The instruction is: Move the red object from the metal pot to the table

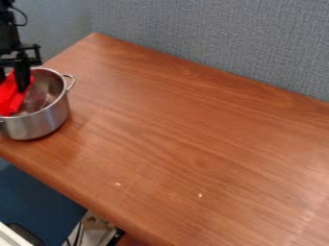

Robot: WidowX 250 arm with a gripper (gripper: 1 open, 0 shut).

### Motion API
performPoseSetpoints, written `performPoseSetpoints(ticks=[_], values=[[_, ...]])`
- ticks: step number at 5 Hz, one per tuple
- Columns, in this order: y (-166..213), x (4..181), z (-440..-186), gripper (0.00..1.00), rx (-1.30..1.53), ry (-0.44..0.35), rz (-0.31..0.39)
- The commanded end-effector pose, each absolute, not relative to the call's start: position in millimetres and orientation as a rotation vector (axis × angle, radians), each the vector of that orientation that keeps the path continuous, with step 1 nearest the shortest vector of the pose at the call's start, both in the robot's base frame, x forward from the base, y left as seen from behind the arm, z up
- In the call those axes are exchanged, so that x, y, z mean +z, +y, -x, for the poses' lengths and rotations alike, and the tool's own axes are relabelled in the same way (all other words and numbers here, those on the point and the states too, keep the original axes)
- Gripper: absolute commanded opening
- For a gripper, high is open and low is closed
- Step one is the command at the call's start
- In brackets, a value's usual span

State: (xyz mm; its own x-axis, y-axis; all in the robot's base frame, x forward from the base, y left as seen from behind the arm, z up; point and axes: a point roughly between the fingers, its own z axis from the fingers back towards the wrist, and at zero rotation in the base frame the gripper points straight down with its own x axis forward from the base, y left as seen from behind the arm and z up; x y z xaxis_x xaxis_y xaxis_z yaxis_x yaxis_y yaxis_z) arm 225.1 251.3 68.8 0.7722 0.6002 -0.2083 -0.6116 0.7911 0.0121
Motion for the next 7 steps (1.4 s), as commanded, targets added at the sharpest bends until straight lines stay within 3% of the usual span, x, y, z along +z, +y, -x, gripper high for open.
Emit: performPoseSetpoints(ticks=[1,2,4,5,6,7], values=[[262,89.3,-232,0.00,0.682,0.165,0.039],[260,96.2,-239,0.00,0.674,0.181,0.066],[272,79.6,-269,0.00,0.712,0.149,0.113],[249,89.7,-268,0.00,0.647,0.134,0.148],[223,112.3,-268,0.00,0.553,0.101,0.208],[207,151.7,-281,0.00,0.489,0.101,0.206]])
